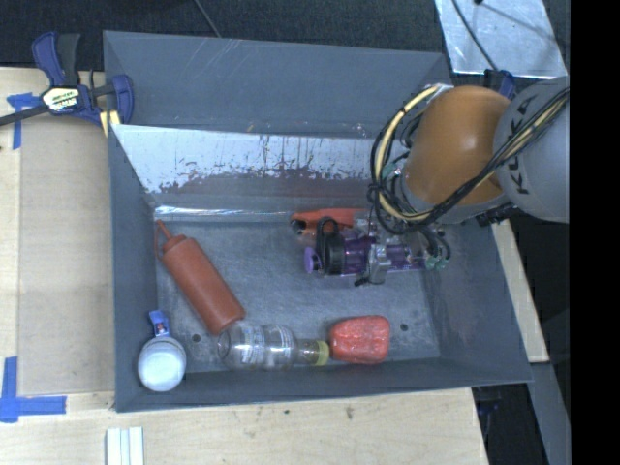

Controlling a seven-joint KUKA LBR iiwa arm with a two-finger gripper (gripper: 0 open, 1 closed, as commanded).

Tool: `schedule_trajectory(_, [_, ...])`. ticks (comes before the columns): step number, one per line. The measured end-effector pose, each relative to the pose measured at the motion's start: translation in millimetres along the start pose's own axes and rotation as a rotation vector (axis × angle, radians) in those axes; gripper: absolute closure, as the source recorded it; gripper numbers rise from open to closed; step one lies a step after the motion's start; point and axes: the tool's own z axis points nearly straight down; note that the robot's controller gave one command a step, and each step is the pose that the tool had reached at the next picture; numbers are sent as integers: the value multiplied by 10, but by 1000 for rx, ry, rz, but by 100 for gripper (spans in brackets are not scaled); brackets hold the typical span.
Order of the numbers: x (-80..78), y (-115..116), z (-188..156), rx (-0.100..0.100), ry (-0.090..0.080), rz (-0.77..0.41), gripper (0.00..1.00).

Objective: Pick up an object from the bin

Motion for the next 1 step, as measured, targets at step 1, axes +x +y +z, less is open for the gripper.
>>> schedule_trajectory(1, [208,-82,-1830,-1,10,-70,100])
